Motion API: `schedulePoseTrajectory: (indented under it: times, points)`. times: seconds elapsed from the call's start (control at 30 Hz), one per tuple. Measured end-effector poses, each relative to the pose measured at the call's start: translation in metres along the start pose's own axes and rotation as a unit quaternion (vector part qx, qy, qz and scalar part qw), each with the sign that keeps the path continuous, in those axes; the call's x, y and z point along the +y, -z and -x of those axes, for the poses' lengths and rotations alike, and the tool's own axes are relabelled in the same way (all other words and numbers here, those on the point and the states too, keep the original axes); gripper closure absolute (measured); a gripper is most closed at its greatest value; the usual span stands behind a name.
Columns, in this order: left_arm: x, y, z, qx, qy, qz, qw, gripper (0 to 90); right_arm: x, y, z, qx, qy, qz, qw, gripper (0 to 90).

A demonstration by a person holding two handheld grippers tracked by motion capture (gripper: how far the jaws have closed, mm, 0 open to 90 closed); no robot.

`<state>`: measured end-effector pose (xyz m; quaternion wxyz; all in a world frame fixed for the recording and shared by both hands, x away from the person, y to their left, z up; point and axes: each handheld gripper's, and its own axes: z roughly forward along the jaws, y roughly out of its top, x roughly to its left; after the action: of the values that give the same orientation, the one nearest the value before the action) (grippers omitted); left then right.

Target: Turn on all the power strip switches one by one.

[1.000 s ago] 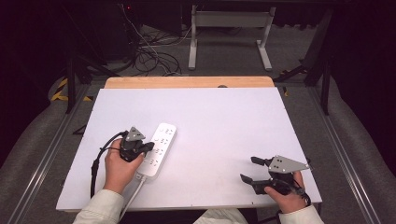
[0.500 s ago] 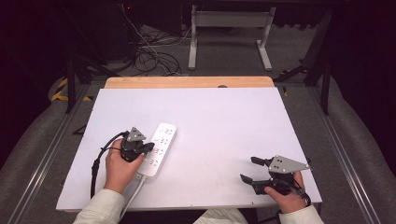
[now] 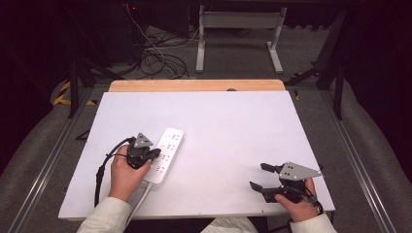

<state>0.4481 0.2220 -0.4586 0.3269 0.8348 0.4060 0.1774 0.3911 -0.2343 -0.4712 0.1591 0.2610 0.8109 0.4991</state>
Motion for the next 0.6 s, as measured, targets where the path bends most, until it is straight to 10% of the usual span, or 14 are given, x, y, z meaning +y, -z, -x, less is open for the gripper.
schedulePoseTrajectory:
  times: [0.6]
  points:
    - [-0.0054,-0.003,-0.0015,-0.011,0.027,0.02,0.9994,90.0,-0.0001,0.0,-0.001,0.002,0.001,0.0,1.0,24.5]
